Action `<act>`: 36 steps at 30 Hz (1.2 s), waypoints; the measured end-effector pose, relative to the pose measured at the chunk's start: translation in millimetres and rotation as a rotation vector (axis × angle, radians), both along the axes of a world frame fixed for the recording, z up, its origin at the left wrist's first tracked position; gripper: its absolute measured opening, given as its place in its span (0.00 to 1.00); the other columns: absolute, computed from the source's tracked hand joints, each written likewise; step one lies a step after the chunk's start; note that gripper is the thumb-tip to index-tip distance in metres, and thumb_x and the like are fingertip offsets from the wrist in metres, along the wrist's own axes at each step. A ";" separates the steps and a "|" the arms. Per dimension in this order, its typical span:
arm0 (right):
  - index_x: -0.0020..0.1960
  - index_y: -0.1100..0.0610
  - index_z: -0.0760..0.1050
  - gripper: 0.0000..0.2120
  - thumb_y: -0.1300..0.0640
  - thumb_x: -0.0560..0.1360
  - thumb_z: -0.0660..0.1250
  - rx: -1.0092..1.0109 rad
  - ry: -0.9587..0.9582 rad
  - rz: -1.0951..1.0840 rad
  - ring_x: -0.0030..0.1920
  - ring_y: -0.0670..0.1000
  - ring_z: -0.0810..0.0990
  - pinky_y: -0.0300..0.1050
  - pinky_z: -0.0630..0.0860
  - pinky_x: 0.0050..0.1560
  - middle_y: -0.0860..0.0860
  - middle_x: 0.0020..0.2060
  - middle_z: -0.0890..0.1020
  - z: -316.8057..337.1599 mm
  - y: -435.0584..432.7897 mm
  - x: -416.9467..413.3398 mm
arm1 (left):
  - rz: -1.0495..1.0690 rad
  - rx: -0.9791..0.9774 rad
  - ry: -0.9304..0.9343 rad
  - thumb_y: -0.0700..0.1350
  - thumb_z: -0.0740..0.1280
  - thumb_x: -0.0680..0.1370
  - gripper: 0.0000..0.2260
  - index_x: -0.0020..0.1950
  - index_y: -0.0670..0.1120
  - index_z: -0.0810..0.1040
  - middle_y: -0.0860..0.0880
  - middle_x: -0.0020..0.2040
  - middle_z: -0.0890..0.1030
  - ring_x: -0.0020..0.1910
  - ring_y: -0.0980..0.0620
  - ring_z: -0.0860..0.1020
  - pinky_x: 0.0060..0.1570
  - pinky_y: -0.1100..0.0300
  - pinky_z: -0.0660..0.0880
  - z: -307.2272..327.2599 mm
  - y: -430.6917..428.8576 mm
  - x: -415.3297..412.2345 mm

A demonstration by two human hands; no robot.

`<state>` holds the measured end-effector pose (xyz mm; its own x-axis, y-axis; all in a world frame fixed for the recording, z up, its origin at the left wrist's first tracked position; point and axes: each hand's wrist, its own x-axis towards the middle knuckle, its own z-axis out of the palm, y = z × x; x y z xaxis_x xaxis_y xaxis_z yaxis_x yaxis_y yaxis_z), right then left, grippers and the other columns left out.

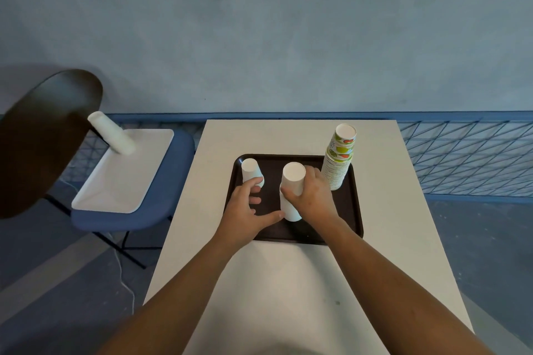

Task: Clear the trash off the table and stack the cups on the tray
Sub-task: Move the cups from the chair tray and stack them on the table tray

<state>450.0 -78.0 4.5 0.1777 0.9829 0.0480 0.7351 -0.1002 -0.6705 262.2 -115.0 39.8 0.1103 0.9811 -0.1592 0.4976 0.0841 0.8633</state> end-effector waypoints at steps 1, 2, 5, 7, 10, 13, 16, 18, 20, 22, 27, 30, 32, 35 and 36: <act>0.68 0.57 0.69 0.33 0.41 0.72 0.75 -0.005 0.004 -0.008 0.60 0.55 0.76 0.53 0.79 0.58 0.54 0.61 0.77 -1.9 -0.2 -1.0 | 0.001 -0.003 0.000 0.52 0.82 0.69 0.37 0.72 0.65 0.65 0.59 0.67 0.72 0.61 0.61 0.75 0.54 0.66 0.74 0.8 -1.2 -0.4; 0.69 0.57 0.69 0.33 0.41 0.72 0.75 -0.010 0.012 -0.019 0.60 0.54 0.76 0.54 0.80 0.58 0.54 0.61 0.76 -2.8 -0.3 -2.4 | 0.003 -0.007 -0.002 0.52 0.82 0.70 0.37 0.71 0.66 0.64 0.59 0.67 0.72 0.61 0.61 0.75 0.53 0.67 0.73 1.4 -2.3 -0.9; 0.69 0.56 0.69 0.34 0.39 0.71 0.75 -0.002 0.031 -0.062 0.60 0.55 0.76 0.55 0.80 0.57 0.54 0.61 0.77 -4.6 -1.5 -7.1 | 0.010 -0.020 -0.018 0.52 0.82 0.70 0.37 0.70 0.66 0.64 0.58 0.67 0.72 0.61 0.60 0.76 0.53 0.67 0.73 4.0 -5.3 -1.7; 0.68 0.56 0.68 0.34 0.39 0.71 0.75 0.010 0.029 -0.089 0.60 0.55 0.76 0.55 0.81 0.56 0.53 0.60 0.76 -7.1 -3.7 -10.7 | 0.008 -0.024 -0.028 0.52 0.82 0.70 0.37 0.70 0.67 0.64 0.59 0.66 0.72 0.61 0.59 0.76 0.54 0.66 0.75 5.5 -8.4 -1.1; 0.70 0.56 0.66 0.36 0.39 0.71 0.75 0.028 0.040 -0.111 0.61 0.56 0.76 0.57 0.80 0.58 0.54 0.62 0.75 -9.7 -7.7 -15.6 | 0.009 -0.021 -0.043 0.53 0.81 0.70 0.36 0.73 0.64 0.66 0.59 0.67 0.72 0.62 0.59 0.76 0.58 0.62 0.77 8.3 -14.3 -4.7; 0.76 0.55 0.61 0.43 0.39 0.70 0.76 0.050 0.084 -0.141 0.67 0.58 0.72 0.59 0.74 0.65 0.55 0.67 0.73 -8.3 -15.3 -18.8 | 0.013 -0.025 -0.084 0.53 0.80 0.72 0.35 0.74 0.63 0.68 0.60 0.67 0.73 0.62 0.59 0.77 0.59 0.62 0.77 11.9 -20.0 -16.9; 0.76 0.57 0.61 0.43 0.43 0.70 0.77 0.158 0.126 -0.231 0.68 0.59 0.69 0.61 0.71 0.67 0.57 0.68 0.72 4.4 -34.0 -27.8 | 0.023 -0.039 -0.120 0.54 0.79 0.73 0.32 0.74 0.63 0.68 0.61 0.67 0.74 0.62 0.59 0.78 0.56 0.63 0.78 16.6 -21.8 -36.2; 0.73 0.57 0.66 0.37 0.48 0.71 0.77 0.268 0.122 -0.284 0.64 0.57 0.69 0.58 0.72 0.63 0.55 0.64 0.73 16.3 -49.1 -38.4 | 0.040 -0.048 -0.133 0.55 0.78 0.74 0.32 0.74 0.63 0.68 0.62 0.66 0.74 0.62 0.60 0.78 0.53 0.65 0.77 19.6 -21.2 -53.9; 0.69 0.56 0.69 0.29 0.52 0.72 0.75 0.313 0.141 -0.296 0.60 0.53 0.68 0.53 0.72 0.59 0.54 0.62 0.72 27.1 -63.2 -53.7 | 0.059 -0.056 -0.142 0.55 0.77 0.75 0.30 0.74 0.63 0.68 0.62 0.66 0.75 0.61 0.61 0.78 0.50 0.67 0.77 21.7 -21.4 -74.3; 0.64 0.56 0.72 0.23 0.56 0.72 0.74 0.367 0.132 -0.244 0.58 0.51 0.68 0.50 0.71 0.57 0.53 0.58 0.73 33.0 -72.7 -73.3 | 0.077 -0.053 -0.160 0.55 0.77 0.75 0.28 0.72 0.63 0.70 0.62 0.65 0.76 0.60 0.62 0.79 0.49 0.68 0.76 22.0 -23.2 -96.4; 0.61 0.55 0.76 0.15 0.58 0.75 0.72 0.339 0.163 -0.050 0.55 0.48 0.73 0.47 0.77 0.56 0.47 0.55 0.72 37.3 -72.4 -147.3 | 0.092 -0.040 -0.193 0.54 0.76 0.76 0.24 0.69 0.63 0.72 0.63 0.63 0.77 0.56 0.66 0.79 0.51 0.66 0.75 21.5 -25.2 -166.4; 0.64 0.52 0.74 0.16 0.54 0.77 0.71 0.221 0.196 0.005 0.58 0.49 0.74 0.46 0.77 0.61 0.46 0.58 0.70 37.1 -65.3 -203.9 | 0.081 -0.039 -0.208 0.52 0.76 0.76 0.24 0.69 0.62 0.73 0.61 0.63 0.78 0.57 0.61 0.80 0.51 0.68 0.76 22.1 -22.7 -222.4; 0.65 0.50 0.73 0.16 0.52 0.78 0.69 0.182 0.215 0.028 0.59 0.47 0.74 0.45 0.77 0.62 0.44 0.59 0.69 34.6 -61.6 -240.9 | 0.082 -0.025 -0.213 0.49 0.75 0.77 0.23 0.70 0.60 0.73 0.60 0.63 0.78 0.57 0.60 0.81 0.50 0.70 0.76 24.5 -19.5 -261.4; 0.66 0.49 0.72 0.17 0.51 0.78 0.69 0.149 0.242 0.069 0.56 0.44 0.75 0.42 0.76 0.58 0.41 0.59 0.68 31.0 -60.4 -288.3 | 0.098 0.001 -0.193 0.46 0.74 0.79 0.22 0.71 0.57 0.73 0.57 0.63 0.78 0.54 0.63 0.81 0.52 0.68 0.75 25.2 -14.4 -315.2; 0.67 0.49 0.72 0.18 0.51 0.78 0.69 0.134 0.254 0.080 0.55 0.44 0.75 0.40 0.76 0.58 0.41 0.59 0.68 29.2 -61.5 -301.2 | 0.117 -0.005 -0.187 0.46 0.74 0.79 0.22 0.70 0.57 0.73 0.57 0.63 0.79 0.53 0.64 0.81 0.53 0.66 0.75 24.4 -13.2 -330.7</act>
